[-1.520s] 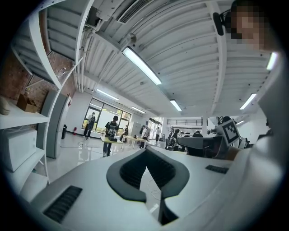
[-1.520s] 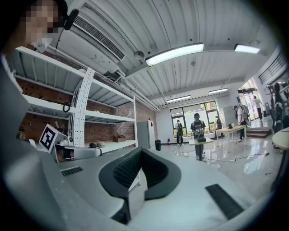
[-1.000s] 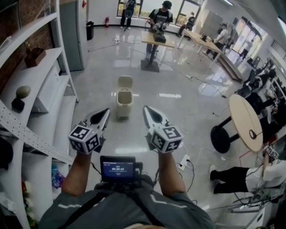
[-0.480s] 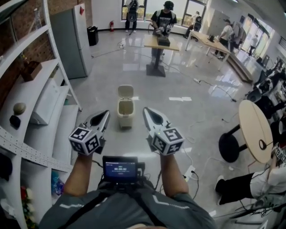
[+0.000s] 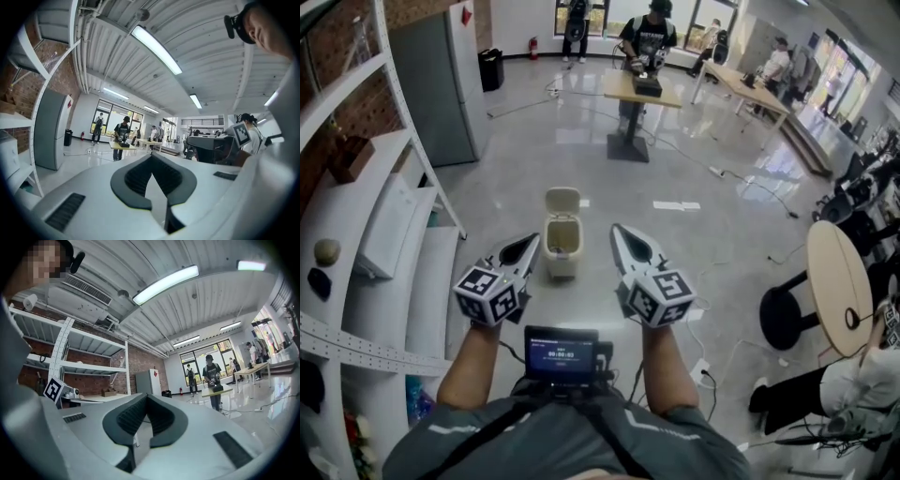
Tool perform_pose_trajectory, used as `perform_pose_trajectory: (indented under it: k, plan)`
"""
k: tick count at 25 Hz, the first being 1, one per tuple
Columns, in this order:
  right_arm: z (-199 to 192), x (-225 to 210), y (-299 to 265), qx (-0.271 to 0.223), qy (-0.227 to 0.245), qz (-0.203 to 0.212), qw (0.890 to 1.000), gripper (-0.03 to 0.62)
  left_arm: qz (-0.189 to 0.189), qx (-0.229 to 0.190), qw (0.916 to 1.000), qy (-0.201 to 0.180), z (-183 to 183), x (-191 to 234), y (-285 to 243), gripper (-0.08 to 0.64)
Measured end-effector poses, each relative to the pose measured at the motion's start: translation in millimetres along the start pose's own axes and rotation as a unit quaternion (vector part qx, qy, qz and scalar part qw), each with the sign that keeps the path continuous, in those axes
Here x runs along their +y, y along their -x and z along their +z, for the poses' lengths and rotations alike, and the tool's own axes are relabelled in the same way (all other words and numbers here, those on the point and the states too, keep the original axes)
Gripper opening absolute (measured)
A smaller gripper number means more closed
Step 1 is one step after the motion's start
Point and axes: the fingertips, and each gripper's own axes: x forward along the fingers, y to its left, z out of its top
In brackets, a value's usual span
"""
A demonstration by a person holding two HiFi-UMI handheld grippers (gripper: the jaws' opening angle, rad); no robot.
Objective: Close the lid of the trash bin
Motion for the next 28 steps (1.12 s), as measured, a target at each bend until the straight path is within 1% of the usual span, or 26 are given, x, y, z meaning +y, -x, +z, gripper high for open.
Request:
perform_pose_trajectory:
  k: [6, 9, 13, 20, 25, 28]
  plan:
    - [3.3, -25.0, -95.9, 0.004, 0.008, -0.014, 1.0, 0.011, -0.015, -0.005, 0.9998, 0.011, 17.0, 89.2, -57.7, -0.003]
    - [0.7, -34.1, -124.6, 0.002, 0.0, -0.022, 1.0, 0.011, -0.029, -0.006, 0.9995, 0.01, 27.1, 116.0, -70.6, -0.003]
    - [6.6, -41.1, -160.9, -0.007, -0.006, -0.034, 0.999, 0.011, -0.044, -0.009, 0.999, 0.007, 40.4, 149.2, -84.0, -0.003]
    - [2.5, -50.6, -219.4, 0.015, 0.0, -0.035, 0.999, 0.011, -0.034, -0.006, 0.9992, 0.022, 44.2, 206.9, -110.3, -0.003]
    - [-5.4, -85.6, -264.9, 0.019, -0.011, -0.029, 0.999, 0.011, -0.028, -0.008, 0.9993, 0.025, 48.3, 240.6, -147.0, -0.003]
    - [-11.4, -109.6, -294.2, 0.026, -0.018, -0.02, 0.999, 0.011, -0.016, -0.008, 0.9994, 0.031, 47.5, 263.7, -175.5, -0.003]
